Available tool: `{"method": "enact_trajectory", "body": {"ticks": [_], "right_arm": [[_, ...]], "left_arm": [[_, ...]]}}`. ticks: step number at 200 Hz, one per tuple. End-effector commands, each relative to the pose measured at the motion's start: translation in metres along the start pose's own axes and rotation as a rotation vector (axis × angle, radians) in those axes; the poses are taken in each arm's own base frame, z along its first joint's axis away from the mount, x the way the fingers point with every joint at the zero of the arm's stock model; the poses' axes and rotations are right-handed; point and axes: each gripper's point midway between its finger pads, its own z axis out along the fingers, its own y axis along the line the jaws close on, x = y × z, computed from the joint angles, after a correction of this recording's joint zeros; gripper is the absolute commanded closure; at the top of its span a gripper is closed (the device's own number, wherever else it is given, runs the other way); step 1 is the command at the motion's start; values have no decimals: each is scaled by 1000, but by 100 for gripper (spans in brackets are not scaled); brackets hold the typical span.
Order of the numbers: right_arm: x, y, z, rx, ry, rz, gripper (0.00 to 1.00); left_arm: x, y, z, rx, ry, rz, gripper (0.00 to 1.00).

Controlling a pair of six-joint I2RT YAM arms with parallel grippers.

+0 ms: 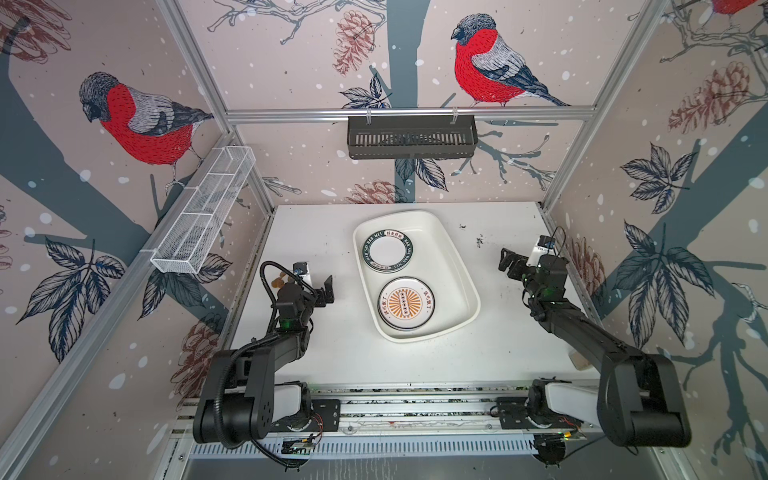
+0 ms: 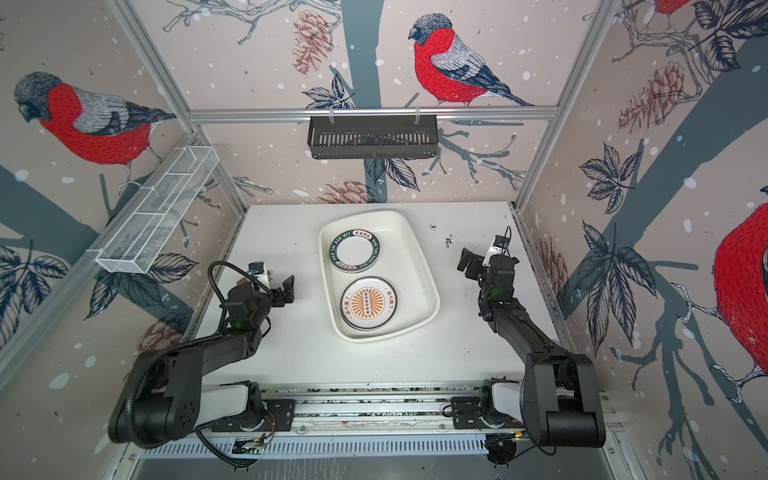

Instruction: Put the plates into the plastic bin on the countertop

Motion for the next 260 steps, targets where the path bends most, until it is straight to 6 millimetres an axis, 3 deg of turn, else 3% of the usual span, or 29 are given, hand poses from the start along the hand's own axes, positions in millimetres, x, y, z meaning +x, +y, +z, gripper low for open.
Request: {"method": "enact_trajectory", "body": {"ticks": [1,49,86,116,142,169,260], "right_arm": [[-12,-22,-5,114,-120,-77,0],[-5,-43,-29,178,-285,-109,0],[7,-48,-34,150,-293,-91,0],[14,-48,-47,127,-375,-90,0],[21,-43,-37,101,-362,-115,0],[29,-36,-9,92,-235,-156,0],[28,-33,-11,107,-259,-181,0]], "left_arm": [[-48,9,-4,-10,-216,-30,1],[-46,22,-6,-29,-267,-56,1],[-45,12,-26,11,-337,-21,1],[-38,-12,-42,121,-397,73,1],[-36,0,-17,88,-318,29,1],[-35,-1,-6,79,-280,39,1],[-34,-2,-3,81,-273,45,1]]}}
